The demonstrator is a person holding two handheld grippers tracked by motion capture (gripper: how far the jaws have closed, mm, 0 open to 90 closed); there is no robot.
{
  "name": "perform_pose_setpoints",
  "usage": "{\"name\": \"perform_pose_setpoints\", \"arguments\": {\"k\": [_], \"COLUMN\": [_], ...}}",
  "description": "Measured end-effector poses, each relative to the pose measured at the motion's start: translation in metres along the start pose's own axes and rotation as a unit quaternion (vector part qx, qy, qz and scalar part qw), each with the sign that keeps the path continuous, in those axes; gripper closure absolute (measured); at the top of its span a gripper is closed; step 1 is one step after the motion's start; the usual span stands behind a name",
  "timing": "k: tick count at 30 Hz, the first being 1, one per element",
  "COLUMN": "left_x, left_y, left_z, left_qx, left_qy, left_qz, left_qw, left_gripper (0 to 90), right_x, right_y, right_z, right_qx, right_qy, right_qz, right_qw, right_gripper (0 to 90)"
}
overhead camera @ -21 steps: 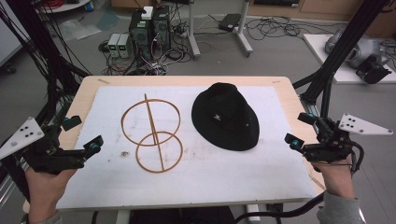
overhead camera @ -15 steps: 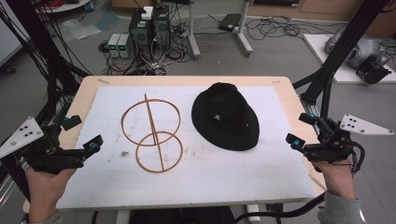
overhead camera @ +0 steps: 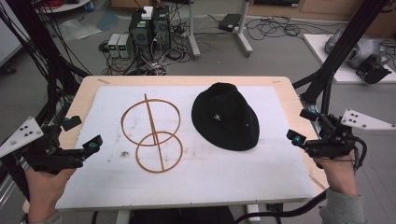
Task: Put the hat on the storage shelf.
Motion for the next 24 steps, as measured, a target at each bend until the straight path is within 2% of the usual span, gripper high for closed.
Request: {"name": "perform_pose_setpoints", "arguments": {"k": [6,9,10,14,24], "left_x": [0.001,0.002,0.004,0.007,0.010], "left_y": [0.002,0.003,0.003,0.004,0.005], "left_z": [0.001,0.001,0.001,0.001,0.011], "left_qx": [-0.004,-0.004,-0.002,0.000,-0.019], "left_qy": [0.000,0.001,0.010,0.011,0.015], "left_qz": [-0.001,0.000,0.007,0.010,0.006], "left_qw": [1.0000,1.0000,0.9999,0.9999,0.9997], "left_gripper": [1.8,1.8,1.8,1.8,1.8], "right_x": [0.002,0.004,0.006,0.011,0.040], "right_y": [-0.024,-0.035,-0.039,-0.046,-0.075], "right_z": [-0.010,-0.012,-0.012,-0.012,-0.002], "right_qx": [-0.023,-0.043,-0.049,-0.056,-0.089], "right_qy": [0.008,0.011,0.013,0.013,0.015], "right_qz": [-0.018,-0.019,-0.018,-0.016,-0.016], "right_qw": [0.9995,0.9988,0.9986,0.9982,0.9958], "right_gripper": [1.6,1.6,1.6,1.6,1.6]}}
Point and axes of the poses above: each handheld gripper's, and its own axes: y roughly backward along the jaws, z roughly out of its underside, x roughly to its right, the point moved 4 cm from there along -y, roughly forward along the jaws, and after that the axes turned 15 degrees about x, right-handed, at the moved point
